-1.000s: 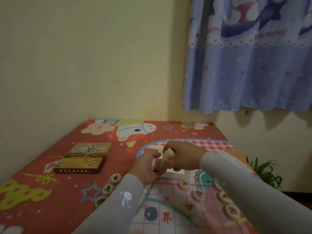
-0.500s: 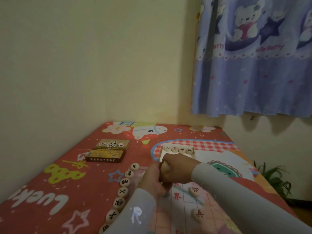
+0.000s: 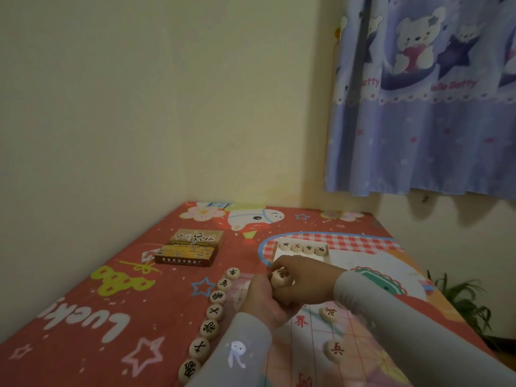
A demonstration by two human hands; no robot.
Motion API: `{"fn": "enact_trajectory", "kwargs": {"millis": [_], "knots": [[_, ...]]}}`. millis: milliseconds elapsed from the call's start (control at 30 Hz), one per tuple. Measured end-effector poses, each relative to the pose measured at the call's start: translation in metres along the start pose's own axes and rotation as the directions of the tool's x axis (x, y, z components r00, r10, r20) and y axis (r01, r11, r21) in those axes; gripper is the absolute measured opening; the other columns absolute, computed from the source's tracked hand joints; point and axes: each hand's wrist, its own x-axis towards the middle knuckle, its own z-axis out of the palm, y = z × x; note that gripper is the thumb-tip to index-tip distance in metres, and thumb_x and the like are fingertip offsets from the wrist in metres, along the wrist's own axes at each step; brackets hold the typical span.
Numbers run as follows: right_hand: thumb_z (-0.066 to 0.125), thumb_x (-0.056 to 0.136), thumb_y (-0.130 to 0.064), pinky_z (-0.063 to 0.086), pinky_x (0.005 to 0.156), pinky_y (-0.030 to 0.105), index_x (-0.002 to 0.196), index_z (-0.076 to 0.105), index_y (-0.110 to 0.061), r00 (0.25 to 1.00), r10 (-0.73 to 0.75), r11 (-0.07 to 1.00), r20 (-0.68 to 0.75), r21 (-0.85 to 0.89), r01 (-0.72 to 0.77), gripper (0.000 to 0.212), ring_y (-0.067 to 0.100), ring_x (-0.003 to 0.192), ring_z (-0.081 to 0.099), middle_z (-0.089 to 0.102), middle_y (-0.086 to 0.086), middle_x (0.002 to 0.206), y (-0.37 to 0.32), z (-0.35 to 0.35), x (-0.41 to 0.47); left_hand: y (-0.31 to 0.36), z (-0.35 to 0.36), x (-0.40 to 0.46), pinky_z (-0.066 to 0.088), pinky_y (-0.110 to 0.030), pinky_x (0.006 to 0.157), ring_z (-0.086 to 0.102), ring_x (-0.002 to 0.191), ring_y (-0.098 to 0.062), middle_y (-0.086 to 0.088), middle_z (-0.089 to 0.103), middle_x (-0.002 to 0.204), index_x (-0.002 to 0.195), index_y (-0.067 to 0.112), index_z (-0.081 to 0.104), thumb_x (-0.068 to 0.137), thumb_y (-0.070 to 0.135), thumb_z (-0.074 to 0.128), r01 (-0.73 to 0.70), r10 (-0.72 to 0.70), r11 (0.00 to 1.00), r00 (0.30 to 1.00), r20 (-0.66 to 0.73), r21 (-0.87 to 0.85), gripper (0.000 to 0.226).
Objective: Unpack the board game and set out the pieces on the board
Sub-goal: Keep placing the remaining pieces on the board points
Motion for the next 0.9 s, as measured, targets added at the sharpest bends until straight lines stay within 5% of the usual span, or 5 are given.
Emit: {"fn": "enact_trajectory", "kwargs": {"millis": [167,567,700,800,900], "knots": [[0.064,0.082,-0.042,0.052,0.087,0.032,0.108,0.061,-0.028,0.989,-0.057,0.991,-0.136,0.11,0.072,0.03,0.011,0.094,0.061,0.065,-0.007,0.105,0.011,0.007,-0.008,-0.001,-0.002,0.003,0.058,-0.034,0.055,0.068,0.072,-0.027,-0.012,0.071,0.068,0.092,0.007,0.068,0.089,0.018,0.045,0.014,-0.014,1.0,1.0,-0.006,-0.022,0.026],[0.07,0.078,-0.042,0.055,0.086,0.038,0.098,0.068,-0.029,0.971,-0.072,0.959,-0.228,0.252,0.13,0.024,0.012,0.087,0.066,0.069,-0.006,0.095,0.022,0.016,0.005,-0.004,-0.007,0.008,0.056,-0.037,0.073,0.068,0.08,-0.025,-0.009,0.071,0.08,0.095,0.014,0.07,0.089,0.026,0.046,-0.05,0.05,0.998,0.999,0.0,0.025,0.028],[0.068,0.085,-0.035,0.054,0.085,0.03,0.109,0.068,-0.026,0.931,-0.031,0.929,-0.363,0.333,0.161,0.025,0.009,0.09,0.064,0.066,-0.009,0.103,0.024,0.011,0.002,0.0,-0.012,0.015,0.057,-0.033,0.073,0.046,0.049,-0.017,-0.004,0.044,0.053,0.06,0.01,0.058,0.088,0.022,0.045,-0.057,0.055,0.997,0.998,0.036,0.043,0.033],[0.067,0.086,-0.028,0.045,0.073,0.013,0.122,0.061,-0.024,0.9,0.028,0.924,-0.435,0.355,0.144,0.036,0.0,0.088,0.061,0.062,-0.011,0.108,0.033,0.002,-0.005,0.003,-0.012,0.01,0.059,-0.038,0.063,0.05,0.064,-0.024,-0.011,0.047,0.067,0.066,0.003,0.057,0.085,0.016,0.051,-0.044,0.043,0.999,0.998,0.046,0.016,0.024],[0.07,0.083,-0.023,0.044,0.068,0.017,0.12,0.061,-0.026,0.886,0.105,0.935,-0.451,0.349,0.067,0.038,0.003,0.089,0.062,0.063,-0.01,0.107,0.051,-0.004,-0.015,0.005,-0.01,0.0,0.057,-0.046,0.068,0.058,0.083,-0.032,-0.017,0.059,0.076,0.073,-0.001,0.061,0.086,0.014,0.053,-0.044,0.044,0.999,0.998,0.042,0.001,0.022]]}}
